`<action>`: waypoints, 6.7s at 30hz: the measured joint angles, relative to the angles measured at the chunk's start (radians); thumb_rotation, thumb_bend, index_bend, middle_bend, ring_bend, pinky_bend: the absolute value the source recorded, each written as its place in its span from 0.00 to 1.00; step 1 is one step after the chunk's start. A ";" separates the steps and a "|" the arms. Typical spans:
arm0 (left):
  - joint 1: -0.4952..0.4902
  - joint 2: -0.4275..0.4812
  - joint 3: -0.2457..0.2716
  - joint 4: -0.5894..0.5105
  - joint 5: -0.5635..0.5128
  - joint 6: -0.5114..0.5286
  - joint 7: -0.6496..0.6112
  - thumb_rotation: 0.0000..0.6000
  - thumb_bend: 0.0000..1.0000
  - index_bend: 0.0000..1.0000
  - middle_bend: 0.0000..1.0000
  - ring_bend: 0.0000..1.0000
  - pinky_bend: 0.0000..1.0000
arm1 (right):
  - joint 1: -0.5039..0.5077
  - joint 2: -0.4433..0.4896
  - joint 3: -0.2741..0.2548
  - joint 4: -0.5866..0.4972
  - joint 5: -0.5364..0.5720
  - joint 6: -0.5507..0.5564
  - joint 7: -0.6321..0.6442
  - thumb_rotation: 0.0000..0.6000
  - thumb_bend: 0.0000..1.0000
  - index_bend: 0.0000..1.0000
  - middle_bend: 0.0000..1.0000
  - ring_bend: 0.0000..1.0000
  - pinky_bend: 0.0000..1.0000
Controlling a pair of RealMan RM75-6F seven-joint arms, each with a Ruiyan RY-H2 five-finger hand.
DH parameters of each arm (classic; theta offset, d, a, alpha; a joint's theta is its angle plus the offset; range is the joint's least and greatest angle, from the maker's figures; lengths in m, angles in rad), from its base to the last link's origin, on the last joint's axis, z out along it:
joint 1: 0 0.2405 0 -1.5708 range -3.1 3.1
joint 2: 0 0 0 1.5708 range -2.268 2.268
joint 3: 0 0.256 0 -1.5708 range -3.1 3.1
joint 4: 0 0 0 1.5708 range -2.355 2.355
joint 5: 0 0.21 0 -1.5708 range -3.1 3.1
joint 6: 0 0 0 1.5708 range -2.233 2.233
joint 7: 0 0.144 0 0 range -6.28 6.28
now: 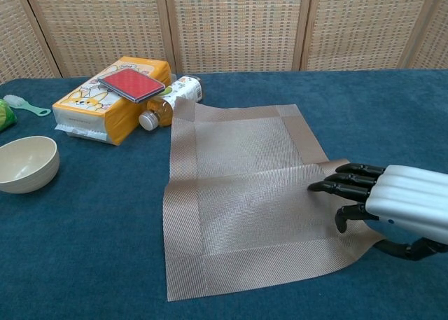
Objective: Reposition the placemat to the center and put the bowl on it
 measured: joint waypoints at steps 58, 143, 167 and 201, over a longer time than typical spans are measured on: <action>-0.024 -0.042 -0.001 0.058 0.011 -0.060 0.028 1.00 0.00 0.00 0.00 0.00 0.00 | 0.154 -0.063 0.125 0.772 0.076 0.090 -0.277 1.00 0.00 0.00 0.00 0.00 0.00; -0.819 -0.798 0.034 0.894 0.353 -0.551 -0.204 1.00 0.48 0.18 0.00 0.00 0.00 | -0.410 0.298 0.237 -0.389 0.361 0.434 0.051 1.00 0.00 0.00 0.00 0.00 0.00; -0.819 -0.836 0.009 0.916 0.294 -0.503 -0.223 1.00 0.50 0.79 0.00 0.00 0.00 | -0.422 0.316 0.237 -0.412 0.332 0.441 0.061 1.00 0.00 0.00 0.00 0.00 0.00; -0.548 -0.399 0.138 0.089 0.008 -0.405 0.452 1.00 0.51 0.79 0.00 0.00 0.00 | -0.438 0.334 0.228 -0.441 0.278 0.468 0.070 1.00 0.00 0.00 0.00 0.00 0.00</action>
